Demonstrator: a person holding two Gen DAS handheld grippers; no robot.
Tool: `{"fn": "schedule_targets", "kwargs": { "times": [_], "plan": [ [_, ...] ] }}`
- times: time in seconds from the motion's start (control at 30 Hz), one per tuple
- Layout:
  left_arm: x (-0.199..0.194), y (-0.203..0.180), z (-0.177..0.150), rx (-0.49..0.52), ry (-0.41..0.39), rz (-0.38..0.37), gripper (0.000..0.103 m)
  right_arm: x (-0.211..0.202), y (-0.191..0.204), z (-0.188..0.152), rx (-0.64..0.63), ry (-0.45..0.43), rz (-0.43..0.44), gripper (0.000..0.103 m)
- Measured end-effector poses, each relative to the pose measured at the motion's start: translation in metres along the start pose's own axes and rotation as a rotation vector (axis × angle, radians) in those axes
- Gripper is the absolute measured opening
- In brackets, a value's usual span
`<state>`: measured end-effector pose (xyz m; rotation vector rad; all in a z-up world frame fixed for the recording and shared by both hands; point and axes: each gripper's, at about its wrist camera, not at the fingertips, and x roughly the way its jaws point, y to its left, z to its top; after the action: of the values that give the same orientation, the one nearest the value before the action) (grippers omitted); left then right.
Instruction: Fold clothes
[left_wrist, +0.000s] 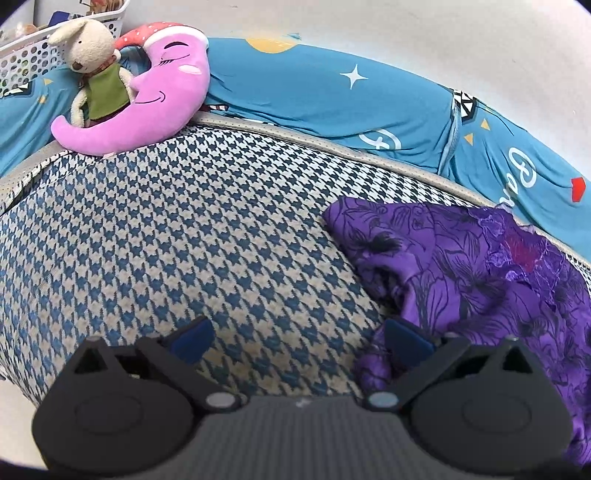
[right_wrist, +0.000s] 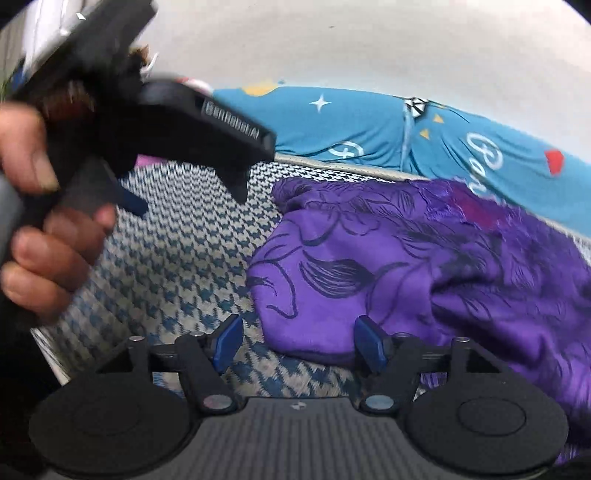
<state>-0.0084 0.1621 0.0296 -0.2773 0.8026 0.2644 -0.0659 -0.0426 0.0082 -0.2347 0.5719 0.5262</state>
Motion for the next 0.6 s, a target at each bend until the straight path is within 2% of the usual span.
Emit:
{"fn": "schedule_targets", "kwargs": {
  "times": [0.17, 0.23, 0.3, 0.33, 0.47, 0.6],
  "plan": [
    [0.000, 0.002, 0.002, -0.011, -0.003, -0.006, 0.103, 0.024, 0.003, -0.004, -0.071, 0.015, -0.041, 0.064],
    [0.000, 0.002, 0.003, -0.010, -0.006, -0.007, 0.103, 0.029, 0.000, -0.004, -0.067, 0.015, -0.043, 0.049],
    [0.001, 0.002, 0.003, -0.008, -0.008, -0.005, 0.103, 0.030, -0.007, -0.001, -0.030, 0.022, -0.024, 0.018],
    [0.001, 0.002, 0.004, -0.007, -0.010, -0.004, 0.103, 0.030, -0.011, 0.002, -0.009, 0.027, -0.013, 0.014],
    [0.000, 0.004, 0.005, -0.012, -0.019, 0.007, 0.103, 0.006, -0.028, 0.018, 0.089, -0.007, 0.043, 0.009],
    [-0.001, 0.009, 0.006, -0.033, -0.026, 0.027, 0.103, -0.031, -0.045, 0.043, 0.148, -0.079, 0.150, 0.008]
  ]
}}
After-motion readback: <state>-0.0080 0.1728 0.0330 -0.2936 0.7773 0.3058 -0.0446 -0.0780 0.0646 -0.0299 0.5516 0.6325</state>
